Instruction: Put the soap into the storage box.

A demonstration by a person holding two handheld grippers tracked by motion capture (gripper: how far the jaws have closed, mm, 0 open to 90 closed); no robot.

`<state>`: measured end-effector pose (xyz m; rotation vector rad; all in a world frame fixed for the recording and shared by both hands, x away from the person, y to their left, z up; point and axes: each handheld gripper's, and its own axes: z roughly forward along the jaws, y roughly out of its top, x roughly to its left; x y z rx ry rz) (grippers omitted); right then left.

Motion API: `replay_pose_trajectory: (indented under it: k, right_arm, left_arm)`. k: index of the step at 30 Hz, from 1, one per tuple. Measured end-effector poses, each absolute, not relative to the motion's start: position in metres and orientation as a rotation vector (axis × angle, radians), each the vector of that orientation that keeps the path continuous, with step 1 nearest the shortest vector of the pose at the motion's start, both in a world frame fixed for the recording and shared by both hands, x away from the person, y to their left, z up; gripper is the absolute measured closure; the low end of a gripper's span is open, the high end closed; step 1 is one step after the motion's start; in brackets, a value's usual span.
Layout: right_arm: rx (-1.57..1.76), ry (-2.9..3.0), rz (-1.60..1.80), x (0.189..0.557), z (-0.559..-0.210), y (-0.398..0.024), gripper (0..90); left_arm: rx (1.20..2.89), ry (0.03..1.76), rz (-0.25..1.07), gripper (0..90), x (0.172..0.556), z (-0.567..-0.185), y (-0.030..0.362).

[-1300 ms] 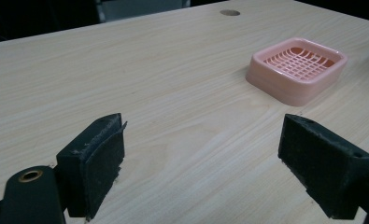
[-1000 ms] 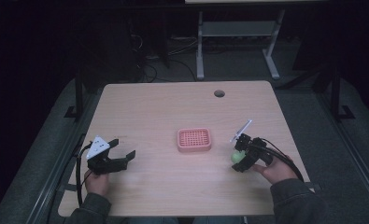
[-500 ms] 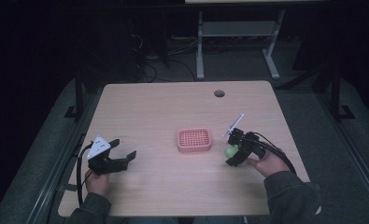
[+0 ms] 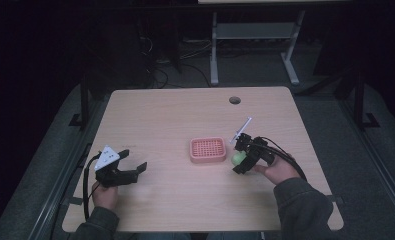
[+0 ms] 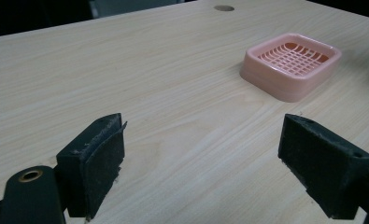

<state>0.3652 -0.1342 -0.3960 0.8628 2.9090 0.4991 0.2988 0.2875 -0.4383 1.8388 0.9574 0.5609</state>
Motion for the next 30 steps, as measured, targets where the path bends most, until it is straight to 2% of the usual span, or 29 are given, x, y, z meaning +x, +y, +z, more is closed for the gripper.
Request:
replay_pose_trajectory:
  k: [30]
  right_arm:
    - [0.772, 2.927, 0.49, 0.389, -0.379, -0.098, 25.4]
  left_arm:
    - [1.835, 0.956, 0.563, 14.0, 0.299, -0.437, 0.287]
